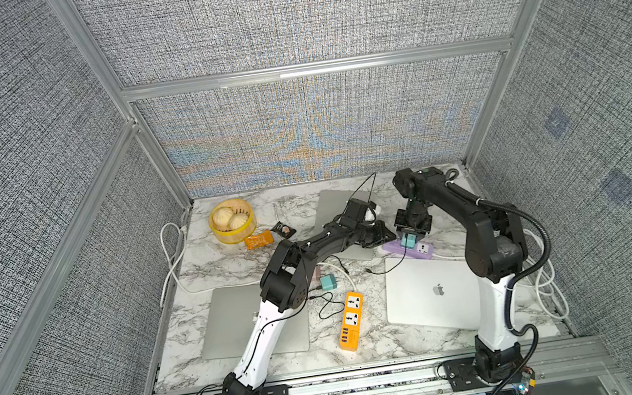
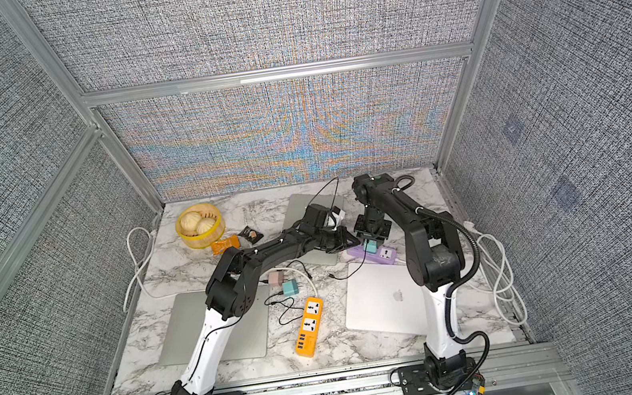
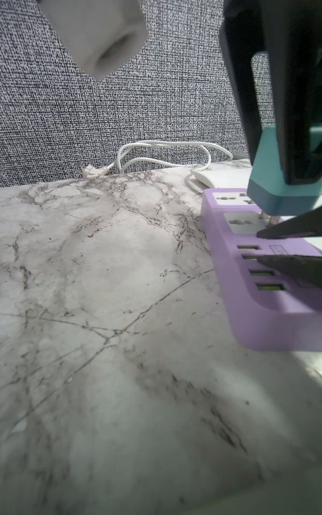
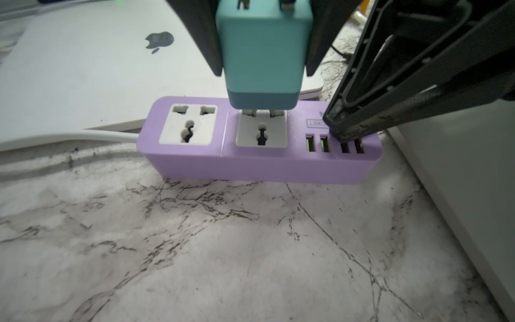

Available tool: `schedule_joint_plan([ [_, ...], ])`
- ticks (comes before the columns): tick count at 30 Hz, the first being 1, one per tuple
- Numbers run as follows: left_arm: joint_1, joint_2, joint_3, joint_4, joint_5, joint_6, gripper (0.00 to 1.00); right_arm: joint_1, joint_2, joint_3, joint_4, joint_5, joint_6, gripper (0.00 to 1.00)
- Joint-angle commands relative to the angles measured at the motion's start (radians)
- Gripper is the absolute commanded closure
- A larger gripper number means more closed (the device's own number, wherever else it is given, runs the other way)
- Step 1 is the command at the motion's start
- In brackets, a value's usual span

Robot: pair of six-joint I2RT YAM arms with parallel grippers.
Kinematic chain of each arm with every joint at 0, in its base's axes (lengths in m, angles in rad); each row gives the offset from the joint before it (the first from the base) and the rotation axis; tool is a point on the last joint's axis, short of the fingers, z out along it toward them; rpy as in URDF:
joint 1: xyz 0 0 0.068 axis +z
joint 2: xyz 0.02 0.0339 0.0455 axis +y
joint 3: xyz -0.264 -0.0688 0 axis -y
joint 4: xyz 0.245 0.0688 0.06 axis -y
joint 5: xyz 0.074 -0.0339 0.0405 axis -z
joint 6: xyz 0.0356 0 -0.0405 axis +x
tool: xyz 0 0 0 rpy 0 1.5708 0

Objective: Unplug the laptop charger
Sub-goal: Remove the plug from the socket.

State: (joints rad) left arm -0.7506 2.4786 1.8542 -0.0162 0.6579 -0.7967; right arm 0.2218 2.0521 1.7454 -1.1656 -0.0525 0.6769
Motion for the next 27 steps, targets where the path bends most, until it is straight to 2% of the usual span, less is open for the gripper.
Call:
schedule_joint_plan([
  [1, -0.003, 0.022, -0.014, -0.194, -0.072, 0.007, 0.85, 0.003, -0.018, 0.001, 0.025, -0.071, 0.014, 0.86],
  [11, 0.003, -0.013, 0.050, -0.149, -0.006, -0.044, 0.85, 0.001, -0.099, 0.007, 0.040, 0.050, 0.011, 0.86],
  [16, 0.019, -0.071, 0.083, -0.113, 0.019, -0.082, 0.85, -0.006, -0.081, 0.032, 0.072, 0.129, 0.003, 0.87],
  [20, 0.043, -0.137, 0.040, -0.067, 0.030, -0.110, 0.85, -0.006, -0.052, 0.036, 0.135, 0.221, -0.032, 0.86],
  [27, 0.084, -0.243, -0.103, -0.066, 0.011, -0.076, 0.85, -0.007, -0.006, 0.007, 0.308, 0.355, -0.160, 0.87],
])
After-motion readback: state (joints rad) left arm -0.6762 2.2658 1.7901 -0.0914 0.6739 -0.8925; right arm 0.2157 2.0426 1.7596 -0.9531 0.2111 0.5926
